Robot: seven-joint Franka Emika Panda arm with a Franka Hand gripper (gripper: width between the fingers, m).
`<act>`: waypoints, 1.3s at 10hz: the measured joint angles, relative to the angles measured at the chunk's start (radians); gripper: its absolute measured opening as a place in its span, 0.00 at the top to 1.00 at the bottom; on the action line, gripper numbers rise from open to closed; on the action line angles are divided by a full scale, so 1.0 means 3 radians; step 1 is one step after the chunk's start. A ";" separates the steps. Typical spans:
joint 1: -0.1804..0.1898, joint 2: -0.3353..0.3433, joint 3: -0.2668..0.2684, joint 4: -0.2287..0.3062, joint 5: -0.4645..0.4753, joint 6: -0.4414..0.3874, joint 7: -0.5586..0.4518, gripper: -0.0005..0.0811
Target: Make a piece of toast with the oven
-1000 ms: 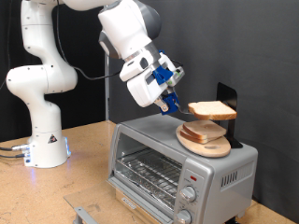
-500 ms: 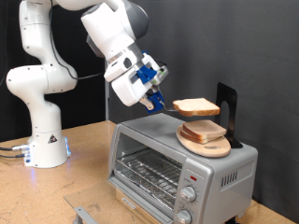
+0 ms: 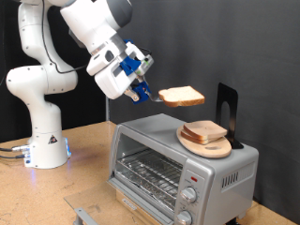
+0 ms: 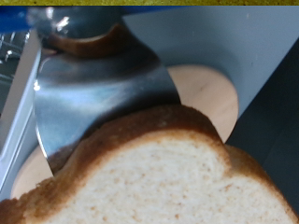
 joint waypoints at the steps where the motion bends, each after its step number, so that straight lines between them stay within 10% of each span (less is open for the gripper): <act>1: -0.0023 -0.0034 -0.0011 -0.0005 -0.0085 -0.0094 0.0000 0.41; 13: -0.0262 0.0138 -0.0844 -0.0055 -0.0181 -0.0628 -0.1262 0.41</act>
